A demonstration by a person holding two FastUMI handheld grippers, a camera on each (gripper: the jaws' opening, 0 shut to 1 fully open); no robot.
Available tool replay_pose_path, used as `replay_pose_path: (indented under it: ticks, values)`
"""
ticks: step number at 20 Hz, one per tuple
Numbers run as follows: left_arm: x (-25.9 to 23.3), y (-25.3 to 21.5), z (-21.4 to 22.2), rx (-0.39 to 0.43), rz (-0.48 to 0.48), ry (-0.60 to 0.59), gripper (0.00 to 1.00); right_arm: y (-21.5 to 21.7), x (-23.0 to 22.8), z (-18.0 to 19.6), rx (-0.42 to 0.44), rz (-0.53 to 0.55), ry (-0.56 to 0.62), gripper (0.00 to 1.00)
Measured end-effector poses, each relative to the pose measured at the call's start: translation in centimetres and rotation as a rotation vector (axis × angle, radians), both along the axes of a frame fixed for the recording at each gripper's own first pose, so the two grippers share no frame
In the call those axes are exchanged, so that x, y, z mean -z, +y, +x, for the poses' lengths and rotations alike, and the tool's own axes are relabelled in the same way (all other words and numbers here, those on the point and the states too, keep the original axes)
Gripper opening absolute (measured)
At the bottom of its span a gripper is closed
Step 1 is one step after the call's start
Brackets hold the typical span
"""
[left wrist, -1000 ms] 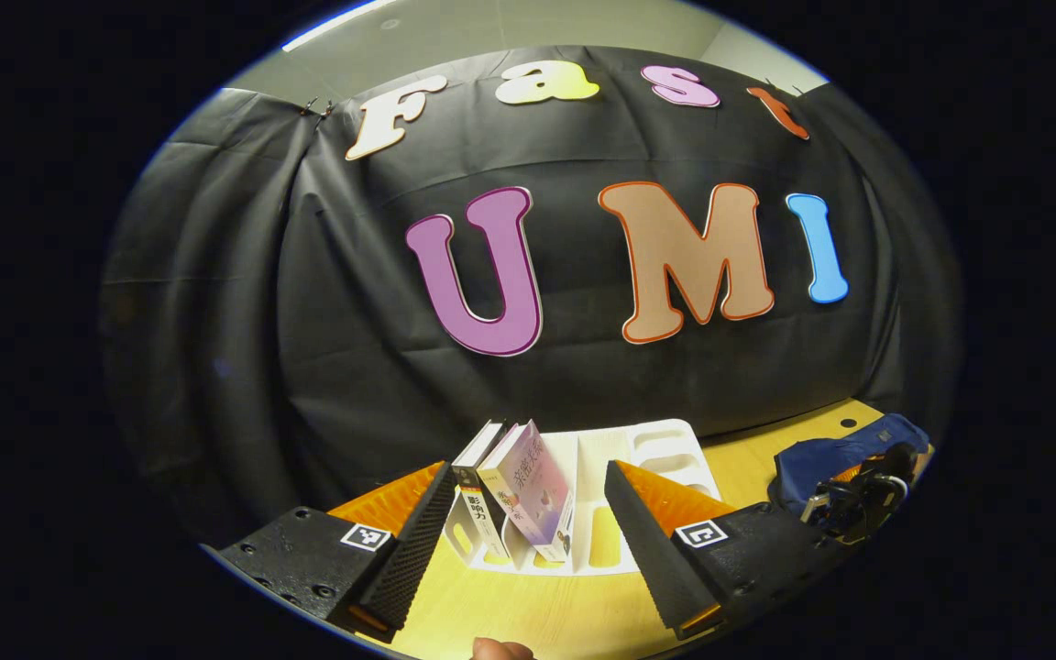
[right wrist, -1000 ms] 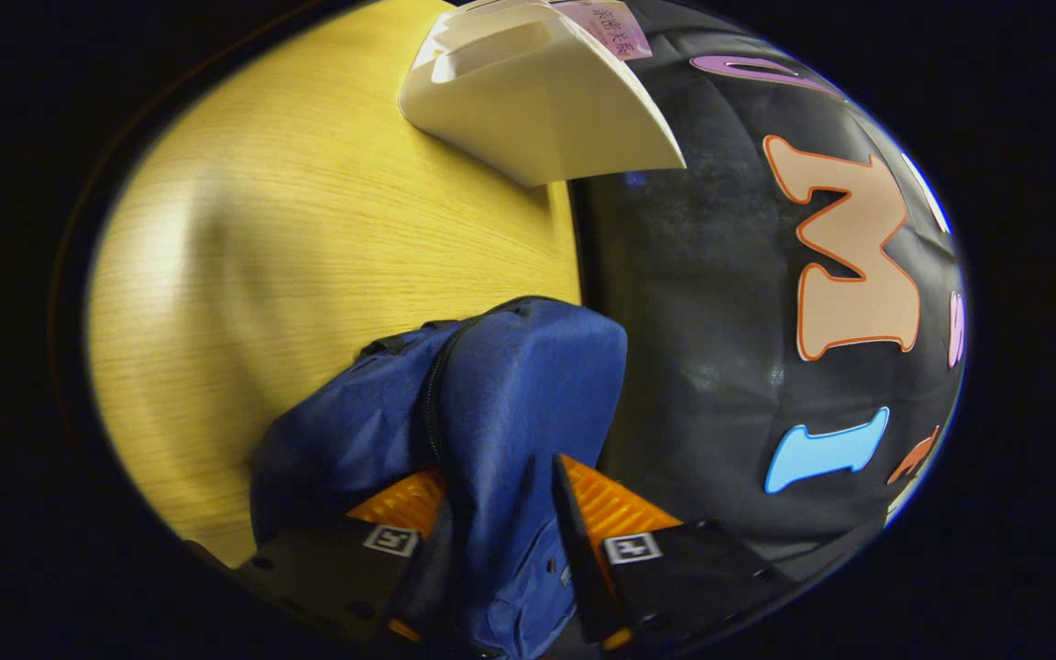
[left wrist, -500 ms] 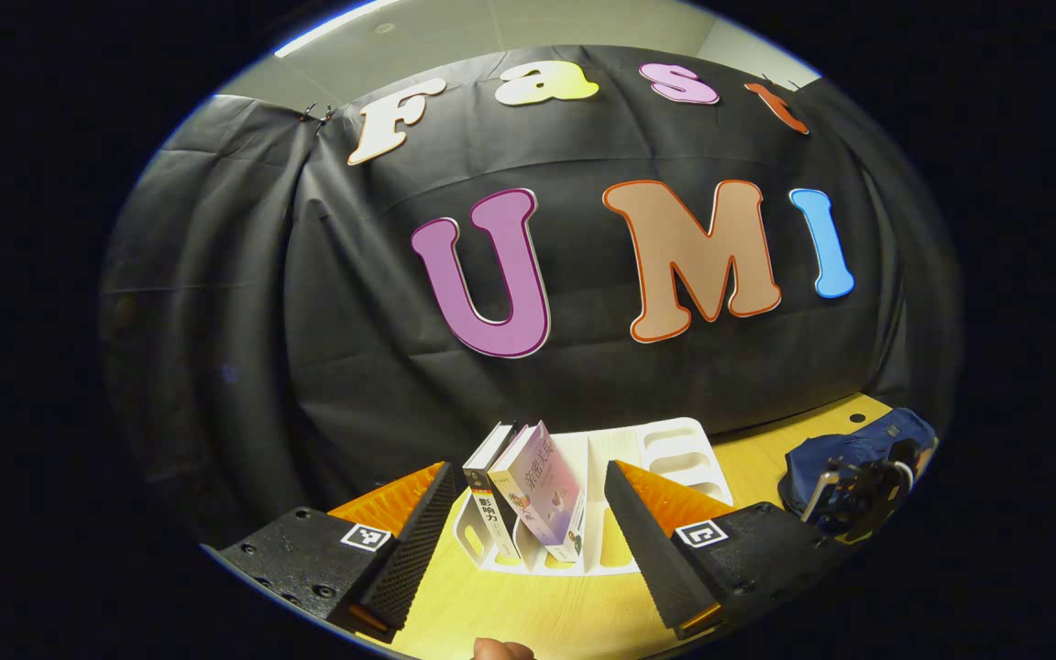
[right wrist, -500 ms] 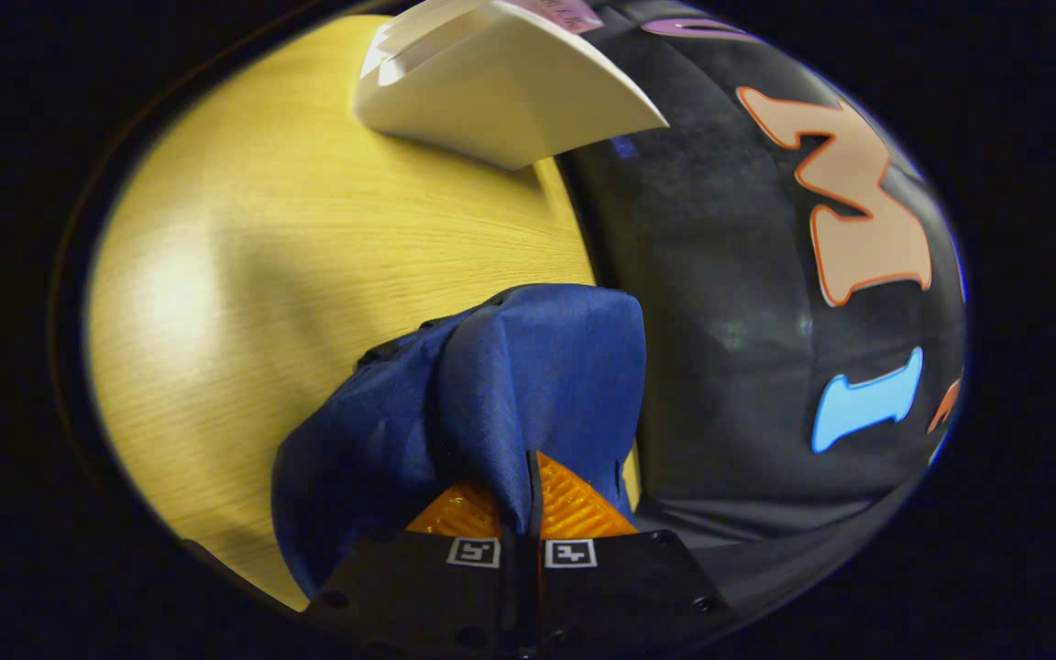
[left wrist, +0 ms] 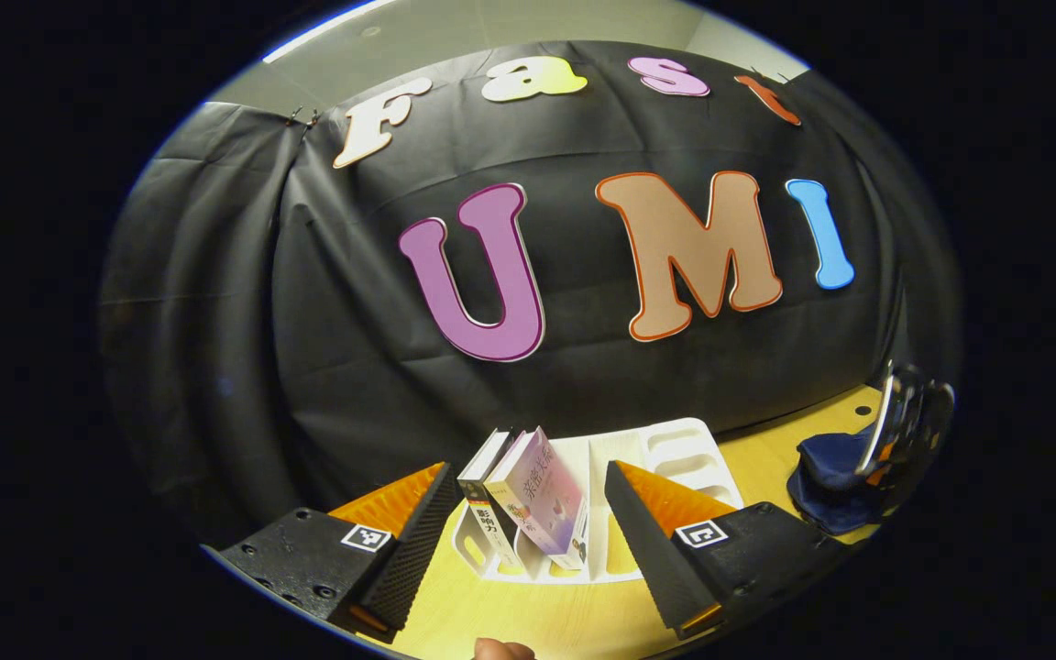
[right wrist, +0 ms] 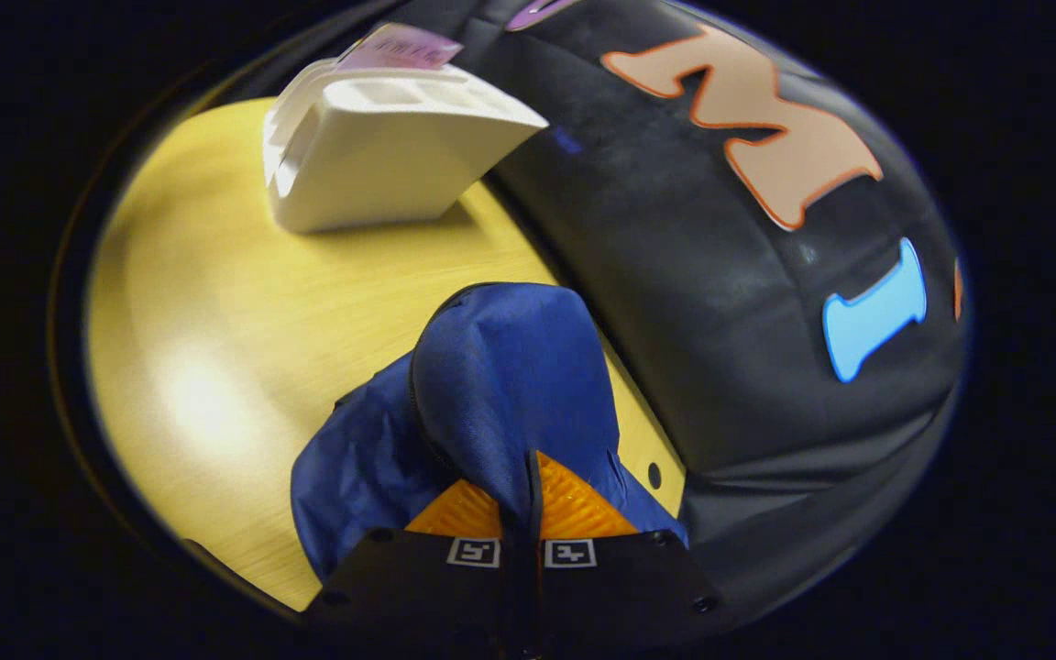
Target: Open the schoolbag, grab two books from the bookshelf and put them into the schoolbag.
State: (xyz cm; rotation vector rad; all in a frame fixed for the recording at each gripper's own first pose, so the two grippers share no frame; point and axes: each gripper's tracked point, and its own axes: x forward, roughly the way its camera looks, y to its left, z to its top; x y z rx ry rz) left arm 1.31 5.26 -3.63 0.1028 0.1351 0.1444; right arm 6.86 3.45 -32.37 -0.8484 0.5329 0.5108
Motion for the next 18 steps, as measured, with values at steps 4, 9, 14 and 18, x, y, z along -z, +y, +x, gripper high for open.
replay_pose_path:
  ticks: [4, 9, 14, 18]
  values:
    - [1.7, 0.1, 1.5, 0.013, -0.028, 0.041, 0.96, -2.1, -3.8, 1.3, 0.107, 0.196, 0.018, 0.04]
    - [5.9, 0.8, 3.8, 0.006, -0.123, 0.135, 0.96, -5.1, -7.5, 2.0, 0.254, 0.439, -0.004, 0.04]
    - [8.4, 1.4, 6.2, 0.013, -0.146, 0.210, 0.96, -7.7, -10.5, 1.3, 0.358, 0.641, 0.004, 0.04]
    - [11.7, 1.6, 7.7, 0.016, -0.197, 0.312, 0.96, -9.5, -9.8, 2.1, 0.440, 0.763, 0.036, 0.04]
